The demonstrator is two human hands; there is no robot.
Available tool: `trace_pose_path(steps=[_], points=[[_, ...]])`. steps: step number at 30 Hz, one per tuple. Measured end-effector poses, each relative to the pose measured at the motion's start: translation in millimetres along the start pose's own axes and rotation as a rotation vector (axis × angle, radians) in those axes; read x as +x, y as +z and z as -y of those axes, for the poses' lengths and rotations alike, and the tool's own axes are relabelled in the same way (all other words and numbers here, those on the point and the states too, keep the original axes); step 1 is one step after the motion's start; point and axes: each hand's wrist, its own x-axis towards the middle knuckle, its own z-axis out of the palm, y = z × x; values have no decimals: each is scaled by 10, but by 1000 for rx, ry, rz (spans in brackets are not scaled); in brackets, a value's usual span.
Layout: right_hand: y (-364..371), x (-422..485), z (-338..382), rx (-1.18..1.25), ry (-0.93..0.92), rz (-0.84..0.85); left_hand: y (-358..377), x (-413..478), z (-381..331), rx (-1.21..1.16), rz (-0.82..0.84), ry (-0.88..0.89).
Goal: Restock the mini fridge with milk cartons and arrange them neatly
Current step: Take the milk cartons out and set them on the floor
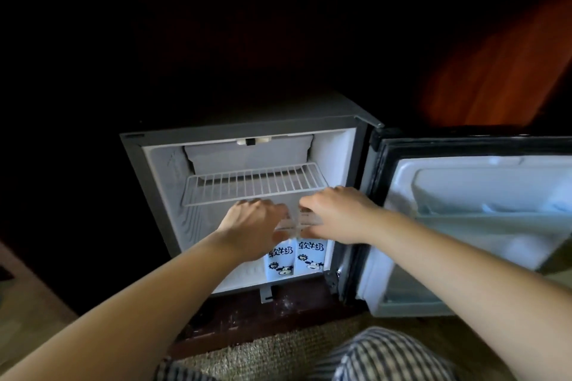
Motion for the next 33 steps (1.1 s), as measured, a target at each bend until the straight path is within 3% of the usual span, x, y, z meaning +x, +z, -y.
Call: trace_pose_path(steps=[8,16,24,33], points=[[-403,-1043,-308,-10,90,-84,-581,-163,-920,35,-43,165],[-378,-2063,-788,-67,218,-38,-504,30,-1955,49,-37,370],[185,-2741,-1261,50,355,67,50,247,-2861,97,113,451],[1215,-3224,-1545,389,572,144,914,226,-3594,-11,394,424]])
